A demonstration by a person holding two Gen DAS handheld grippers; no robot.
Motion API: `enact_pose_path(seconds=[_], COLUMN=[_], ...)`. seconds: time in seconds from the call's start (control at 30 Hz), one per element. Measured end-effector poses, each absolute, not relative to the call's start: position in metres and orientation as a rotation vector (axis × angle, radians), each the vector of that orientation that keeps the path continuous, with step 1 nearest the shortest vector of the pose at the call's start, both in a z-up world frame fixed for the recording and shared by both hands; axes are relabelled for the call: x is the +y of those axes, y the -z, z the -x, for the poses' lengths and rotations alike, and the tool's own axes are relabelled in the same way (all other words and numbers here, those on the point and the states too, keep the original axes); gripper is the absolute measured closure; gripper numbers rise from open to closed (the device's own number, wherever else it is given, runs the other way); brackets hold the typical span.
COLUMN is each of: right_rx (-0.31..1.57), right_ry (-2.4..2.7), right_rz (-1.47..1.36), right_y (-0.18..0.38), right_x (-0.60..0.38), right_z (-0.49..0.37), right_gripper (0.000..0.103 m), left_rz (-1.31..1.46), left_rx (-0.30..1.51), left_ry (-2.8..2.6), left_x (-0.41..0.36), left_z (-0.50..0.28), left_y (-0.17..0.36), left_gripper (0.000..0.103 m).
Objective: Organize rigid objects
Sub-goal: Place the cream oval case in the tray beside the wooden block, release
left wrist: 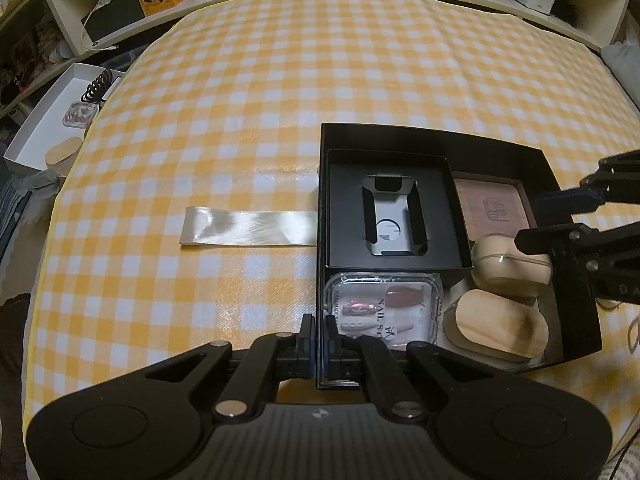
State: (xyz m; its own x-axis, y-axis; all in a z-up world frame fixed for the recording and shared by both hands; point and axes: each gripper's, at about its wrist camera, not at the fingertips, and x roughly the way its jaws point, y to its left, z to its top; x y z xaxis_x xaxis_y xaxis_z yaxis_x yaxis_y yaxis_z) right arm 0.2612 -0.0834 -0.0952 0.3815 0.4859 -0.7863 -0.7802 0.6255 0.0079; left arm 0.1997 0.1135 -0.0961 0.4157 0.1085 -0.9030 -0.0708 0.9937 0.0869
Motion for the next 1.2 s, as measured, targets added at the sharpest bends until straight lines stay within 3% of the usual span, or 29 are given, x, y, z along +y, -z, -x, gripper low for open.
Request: enact_pose_path(seconds=[0.37, 0.6, 1.03, 1.2], right_rx=[0.925, 0.938, 0.901, 0.865], right_ry=[-0.784, -0.731, -0.659, -0.64], right_rz=[0.314, 0.253, 0.21, 0.203], right_y=[0.087, 0.072, 0.054, 0.046], right_x=[-0.092, -0.102, -0.125, -0.134], right_z=[-0.251, -0.242, -0.218, -0.209], right_gripper=[0.066, 0.049, 0.007, 0.0], left_rz=[-0.038, -0.038, -0.038, -0.037], left_rx=[1.136, 1.136, 1.136, 1.136], left_ry=[-0.113, -0.113, -0.112, -0.112], left_x=[0.113, 0.113, 0.114, 0.113], left_z=[-0.199, -0.2, -0.2, -0.2], left_y=[0.096, 0.096, 0.096, 0.096], left_gripper=[0.099, 0.099, 0.099, 0.099])
